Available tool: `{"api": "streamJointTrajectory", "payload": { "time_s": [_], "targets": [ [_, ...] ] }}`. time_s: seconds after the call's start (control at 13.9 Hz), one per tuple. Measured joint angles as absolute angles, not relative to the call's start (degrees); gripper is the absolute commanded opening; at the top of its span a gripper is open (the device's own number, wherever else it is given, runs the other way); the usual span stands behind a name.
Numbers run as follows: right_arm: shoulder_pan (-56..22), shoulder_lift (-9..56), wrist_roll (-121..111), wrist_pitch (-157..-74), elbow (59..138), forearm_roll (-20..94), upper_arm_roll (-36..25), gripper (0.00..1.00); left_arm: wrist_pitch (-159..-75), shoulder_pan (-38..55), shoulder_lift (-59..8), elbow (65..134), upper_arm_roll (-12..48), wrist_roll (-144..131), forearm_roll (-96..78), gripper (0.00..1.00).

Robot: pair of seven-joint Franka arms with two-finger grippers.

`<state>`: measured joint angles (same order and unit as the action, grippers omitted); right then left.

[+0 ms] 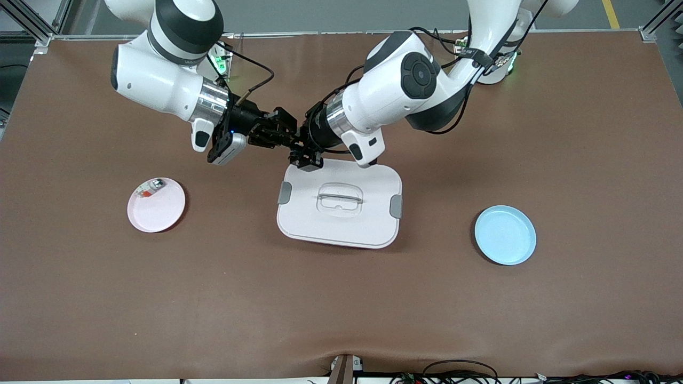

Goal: Transfer orange switch to right arm and place
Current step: 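Close the right gripper on the switch while the left gripper opens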

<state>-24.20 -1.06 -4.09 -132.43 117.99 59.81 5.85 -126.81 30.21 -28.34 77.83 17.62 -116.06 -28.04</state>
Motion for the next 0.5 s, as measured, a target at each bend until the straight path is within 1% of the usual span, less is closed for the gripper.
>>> {"api": "streamJointTrajectory", "payload": {
  "time_s": [0.07,0.14,0.22,0.29,0.5],
  "targets": [
    [-24.2,-1.06,-4.09,-132.37,117.99,59.81,5.83,0.0,-126.8,30.22,-28.34,77.83,17.62,-116.06,-28.04,0.24],
    [-24.2,-1.06,-4.09,-132.34,117.99,59.81,5.81,0.0,-126.81,30.22,-28.34,77.83,17.62,-116.06,-28.04,0.27],
    [-24.2,-1.06,-4.09,-132.33,117.99,59.81,5.81,0.0,-126.81,30.22,-28.34,77.83,17.63,-116.06,-28.04,0.59],
    [-24.2,-1.06,-4.09,-132.33,117.99,59.81,5.81,0.0,-126.81,30.22,-28.34,77.83,17.62,-116.06,-28.04,1.0],
    [-24.28,-1.05,-4.09,-132.19,118.19,59.77,5.83,0.0,-126.81,30.24,-28.24,77.71,17.62,-116.0,-27.62,1.0]
  ]
}}
